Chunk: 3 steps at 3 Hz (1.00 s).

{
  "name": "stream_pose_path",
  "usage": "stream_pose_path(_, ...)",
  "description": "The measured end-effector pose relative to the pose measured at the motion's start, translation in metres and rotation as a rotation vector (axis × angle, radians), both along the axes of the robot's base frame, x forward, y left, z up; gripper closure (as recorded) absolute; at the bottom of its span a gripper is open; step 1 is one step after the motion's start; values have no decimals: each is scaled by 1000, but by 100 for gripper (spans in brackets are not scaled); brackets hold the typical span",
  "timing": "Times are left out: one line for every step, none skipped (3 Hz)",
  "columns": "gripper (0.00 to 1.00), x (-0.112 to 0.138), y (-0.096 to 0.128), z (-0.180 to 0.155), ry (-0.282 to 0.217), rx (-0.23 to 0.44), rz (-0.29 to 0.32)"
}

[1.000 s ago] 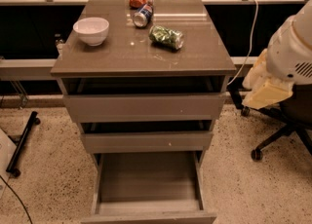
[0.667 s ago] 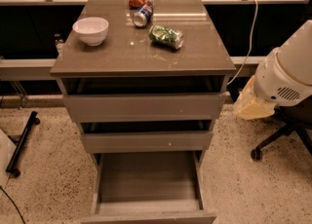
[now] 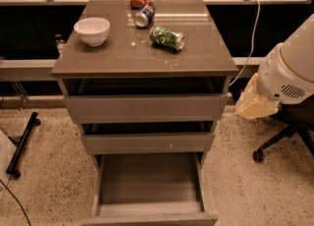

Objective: Close bottom drawer

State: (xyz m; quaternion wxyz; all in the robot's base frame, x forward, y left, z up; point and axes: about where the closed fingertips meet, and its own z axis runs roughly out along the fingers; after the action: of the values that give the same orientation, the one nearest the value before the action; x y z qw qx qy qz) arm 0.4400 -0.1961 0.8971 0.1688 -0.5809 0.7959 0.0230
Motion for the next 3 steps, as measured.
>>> stream_pose_path(100, 0, 10, -32, 24, 50, 7)
stream_pose_path(100, 2, 24, -71, 44, 99, 26)
stream_pose_path(100, 5, 35, -103, 45, 146, 37)
